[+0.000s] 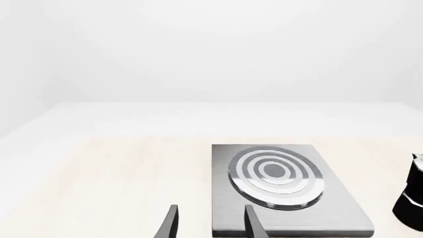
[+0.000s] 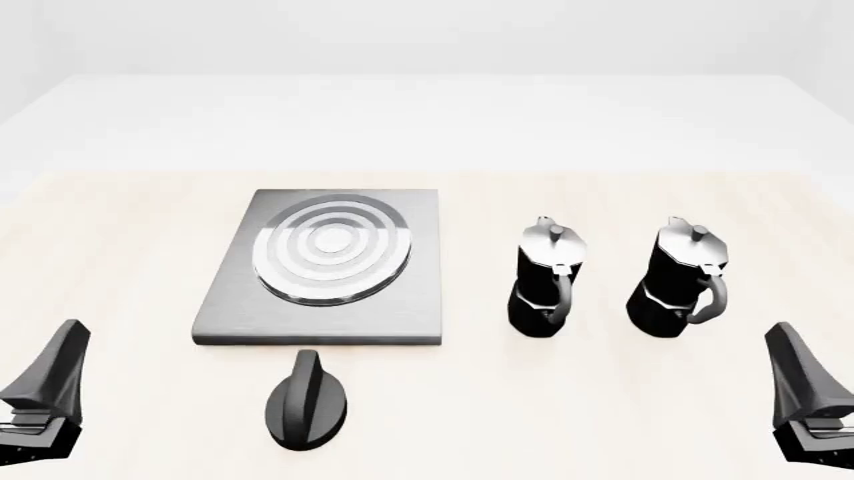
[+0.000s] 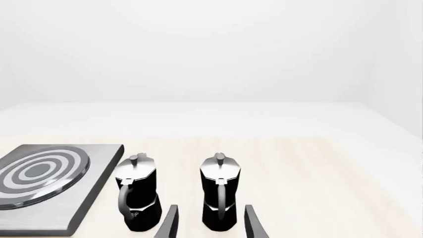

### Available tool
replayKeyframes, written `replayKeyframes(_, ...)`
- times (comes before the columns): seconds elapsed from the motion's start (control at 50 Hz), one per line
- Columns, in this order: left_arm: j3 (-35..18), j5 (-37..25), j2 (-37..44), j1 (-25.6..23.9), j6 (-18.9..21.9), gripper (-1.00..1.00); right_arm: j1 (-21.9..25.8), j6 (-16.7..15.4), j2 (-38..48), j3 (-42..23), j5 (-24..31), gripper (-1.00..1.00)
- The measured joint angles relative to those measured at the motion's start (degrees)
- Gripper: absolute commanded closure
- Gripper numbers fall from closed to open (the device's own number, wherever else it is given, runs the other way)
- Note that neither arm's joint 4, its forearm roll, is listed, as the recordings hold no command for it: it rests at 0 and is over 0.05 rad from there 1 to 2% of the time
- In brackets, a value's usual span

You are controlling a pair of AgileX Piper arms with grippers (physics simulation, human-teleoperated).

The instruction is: Turn off the stove.

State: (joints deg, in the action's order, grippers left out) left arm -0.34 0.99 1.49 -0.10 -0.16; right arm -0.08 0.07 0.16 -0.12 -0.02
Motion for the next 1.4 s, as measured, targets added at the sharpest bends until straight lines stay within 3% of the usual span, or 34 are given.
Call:
replayKeyframes(0.6, -0.42, -2.15, -1.38, -5.08, 5.39, -1.00, -0.15, -0.36, 0.39, -0.11, -0.03, -1.00)
replayKeyframes(0.78, -4.98, -7.22, -1.39, -7.96, 2.79, -1.00, -0.19, -0.24, 0.65, -0.08, -0.26, -1.00)
replayKeyframes(1.12, -18.83, -20.51, 2.67, -15.29, -1.09, -1.00, -0.19, -0.27, 0.55, -0.18, -0.13, -1.00)
replayKeyframes(1.4, -22.77, -22.34, 9.49, -21.50, -6.50, -1.00, -0.19, -0.30, 0.39, -0.17, -0.04, -1.00)
